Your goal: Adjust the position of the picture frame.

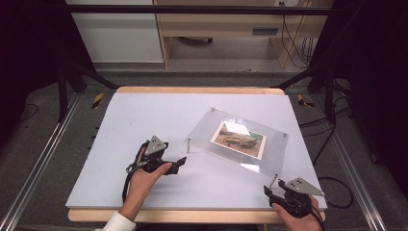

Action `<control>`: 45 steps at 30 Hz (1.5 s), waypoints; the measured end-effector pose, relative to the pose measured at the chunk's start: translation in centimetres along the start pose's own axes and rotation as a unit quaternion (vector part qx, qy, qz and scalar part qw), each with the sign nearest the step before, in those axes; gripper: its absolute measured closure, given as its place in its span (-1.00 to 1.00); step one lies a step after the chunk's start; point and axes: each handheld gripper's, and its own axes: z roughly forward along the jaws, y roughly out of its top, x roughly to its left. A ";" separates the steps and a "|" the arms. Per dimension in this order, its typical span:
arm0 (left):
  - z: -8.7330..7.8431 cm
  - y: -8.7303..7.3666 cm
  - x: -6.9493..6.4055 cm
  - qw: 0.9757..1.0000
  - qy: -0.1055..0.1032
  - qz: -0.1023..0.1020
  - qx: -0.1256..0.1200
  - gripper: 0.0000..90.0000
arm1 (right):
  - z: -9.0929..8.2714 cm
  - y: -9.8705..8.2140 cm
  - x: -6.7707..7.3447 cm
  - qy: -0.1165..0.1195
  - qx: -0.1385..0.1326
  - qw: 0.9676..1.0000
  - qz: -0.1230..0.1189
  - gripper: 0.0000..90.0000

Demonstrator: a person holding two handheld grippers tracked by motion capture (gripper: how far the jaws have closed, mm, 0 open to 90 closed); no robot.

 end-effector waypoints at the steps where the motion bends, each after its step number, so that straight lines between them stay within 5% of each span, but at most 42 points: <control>1: 0.1 0.0 -0.1 1.000 -0.001 0.003 -0.001 -0.79 | 0.1 0.0 0.0 -0.001 0.000 1.000 -0.002 -0.09; 16: 2.1 0.6 -1.7 1.000 0.001 0.014 0.004 -0.59 | 0.4 -0.1 0.1 -0.007 -0.013 1.000 0.021 0.06; 23: 2.7 0.6 -1.3 1.000 0.013 0.003 -0.001 -0.48 | 0.9 0.1 0.2 -0.014 -0.020 0.999 0.021 0.12; 45: 4.4 0.8 -0.7 0.999 0.036 0.010 0.012 -0.11 | 2.5 0.2 -0.5 -0.012 -0.035 0.996 0.076 0.53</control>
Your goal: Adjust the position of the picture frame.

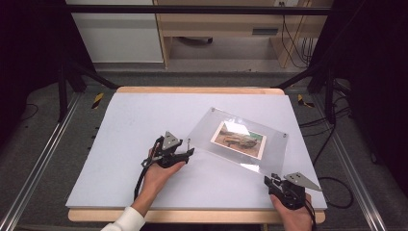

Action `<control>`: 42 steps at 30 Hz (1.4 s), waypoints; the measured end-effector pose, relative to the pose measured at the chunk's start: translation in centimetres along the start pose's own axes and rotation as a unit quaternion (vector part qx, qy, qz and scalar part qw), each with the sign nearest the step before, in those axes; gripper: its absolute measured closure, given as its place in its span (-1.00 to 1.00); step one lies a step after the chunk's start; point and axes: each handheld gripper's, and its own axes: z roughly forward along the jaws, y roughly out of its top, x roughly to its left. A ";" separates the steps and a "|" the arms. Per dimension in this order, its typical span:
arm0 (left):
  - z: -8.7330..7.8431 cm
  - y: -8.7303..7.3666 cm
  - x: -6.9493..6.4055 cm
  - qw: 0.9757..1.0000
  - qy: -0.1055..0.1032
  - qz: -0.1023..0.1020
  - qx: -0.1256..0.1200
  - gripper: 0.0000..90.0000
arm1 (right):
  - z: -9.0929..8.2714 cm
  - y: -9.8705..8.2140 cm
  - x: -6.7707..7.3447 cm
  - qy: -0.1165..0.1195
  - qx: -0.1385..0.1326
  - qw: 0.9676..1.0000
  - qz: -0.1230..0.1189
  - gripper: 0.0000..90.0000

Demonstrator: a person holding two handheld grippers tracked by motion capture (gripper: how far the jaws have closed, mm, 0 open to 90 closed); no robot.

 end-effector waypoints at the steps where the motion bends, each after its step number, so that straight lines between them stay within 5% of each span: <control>1: 0.1 0.0 0.0 1.000 0.000 0.000 0.000 -0.09 | 0.0 0.0 0.0 0.001 0.001 1.000 0.002 0.54; 8: 0.9 0.2 -0.3 1.000 -0.003 0.002 0.002 -0.02 | -0.1 0.0 -0.1 0.002 -0.005 1.000 0.007 0.62; 20: 2.7 0.3 0.3 1.000 -0.001 -0.030 -0.005 0.27 | -0.1 0.0 -0.3 0.004 -0.008 1.000 0.016 0.66; 31: 2.8 0.3 0.0 1.000 -0.002 -0.018 -0.012 0.63 | -0.2 0.0 -0.4 0.002 -0.011 1.000 0.016 0.67; 38: 2.8 0.2 0.3 0.999 0.003 -0.044 -0.022 0.85 | -0.3 0.0 -0.4 0.003 -0.012 1.000 0.020 0.66; 42: 2.8 0.2 0.3 0.999 0.002 -0.042 -0.021 0.85 | -0.3 0.0 -0.4 0.003 -0.013 1.000 0.020 0.65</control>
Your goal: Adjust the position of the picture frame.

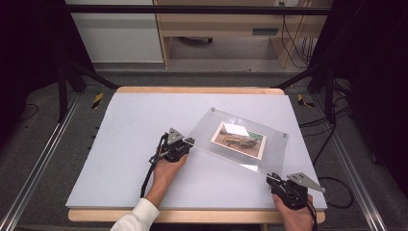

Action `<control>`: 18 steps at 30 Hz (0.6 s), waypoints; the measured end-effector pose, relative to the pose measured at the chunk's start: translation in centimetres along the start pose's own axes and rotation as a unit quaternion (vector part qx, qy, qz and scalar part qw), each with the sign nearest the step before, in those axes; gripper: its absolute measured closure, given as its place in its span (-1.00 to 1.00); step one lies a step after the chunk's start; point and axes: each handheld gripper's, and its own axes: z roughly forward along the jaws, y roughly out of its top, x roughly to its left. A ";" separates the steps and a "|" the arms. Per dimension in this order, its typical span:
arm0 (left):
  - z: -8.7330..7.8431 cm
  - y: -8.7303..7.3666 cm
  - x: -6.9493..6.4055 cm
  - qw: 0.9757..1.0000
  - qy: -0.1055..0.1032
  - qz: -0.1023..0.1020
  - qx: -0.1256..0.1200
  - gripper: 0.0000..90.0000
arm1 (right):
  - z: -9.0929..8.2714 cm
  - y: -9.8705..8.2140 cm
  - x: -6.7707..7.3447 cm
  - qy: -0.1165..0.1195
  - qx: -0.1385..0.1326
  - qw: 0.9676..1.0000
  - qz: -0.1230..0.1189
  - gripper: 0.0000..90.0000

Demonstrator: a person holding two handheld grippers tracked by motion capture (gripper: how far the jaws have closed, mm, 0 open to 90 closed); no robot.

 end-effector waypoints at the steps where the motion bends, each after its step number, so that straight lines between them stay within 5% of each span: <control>1: 0.0 0.1 0.0 1.000 0.000 0.000 0.000 0.85 | 0.0 0.0 0.0 0.000 0.000 1.000 0.002 0.64; 18: -0.3 1.1 0.1 1.000 -0.008 -0.008 0.007 0.86 | -0.1 0.1 -0.1 -0.004 -0.007 1.000 0.007 0.61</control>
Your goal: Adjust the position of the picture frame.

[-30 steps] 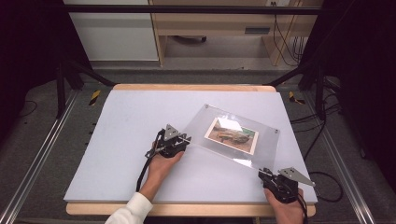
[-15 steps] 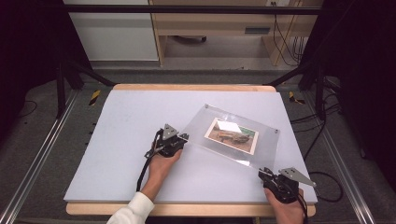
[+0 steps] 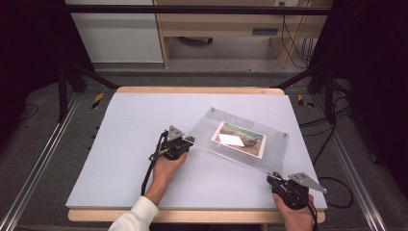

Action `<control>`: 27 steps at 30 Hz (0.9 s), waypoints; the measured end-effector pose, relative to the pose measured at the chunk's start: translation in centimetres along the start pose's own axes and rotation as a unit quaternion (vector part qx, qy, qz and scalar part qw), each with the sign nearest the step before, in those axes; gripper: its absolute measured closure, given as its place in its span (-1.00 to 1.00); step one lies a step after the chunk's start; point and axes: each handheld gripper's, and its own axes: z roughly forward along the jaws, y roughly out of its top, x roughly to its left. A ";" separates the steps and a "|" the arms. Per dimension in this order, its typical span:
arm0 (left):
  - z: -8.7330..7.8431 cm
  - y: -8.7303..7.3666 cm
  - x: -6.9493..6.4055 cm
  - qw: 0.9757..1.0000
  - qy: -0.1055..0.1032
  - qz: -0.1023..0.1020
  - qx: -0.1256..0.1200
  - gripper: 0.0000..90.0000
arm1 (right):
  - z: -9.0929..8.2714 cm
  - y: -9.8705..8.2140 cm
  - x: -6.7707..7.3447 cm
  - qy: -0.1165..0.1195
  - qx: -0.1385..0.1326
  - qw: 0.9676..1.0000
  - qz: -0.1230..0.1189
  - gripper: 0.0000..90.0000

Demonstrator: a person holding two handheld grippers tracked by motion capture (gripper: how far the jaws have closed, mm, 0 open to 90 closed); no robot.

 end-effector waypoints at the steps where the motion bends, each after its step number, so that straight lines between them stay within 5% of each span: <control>1: 0.0 0.1 0.0 1.000 0.000 0.001 0.000 0.86 | 0.0 0.0 0.0 0.000 -0.001 1.000 0.001 0.62; 14: -0.1 0.4 0.0 1.000 -0.002 0.007 0.005 0.86 | 0.3 0.4 -0.1 0.003 -0.020 1.000 0.004 0.87; 27: -0.3 0.9 -0.1 1.000 -0.003 0.013 0.008 0.86 | 0.0 0.8 -0.3 0.007 -0.036 0.999 0.013 0.89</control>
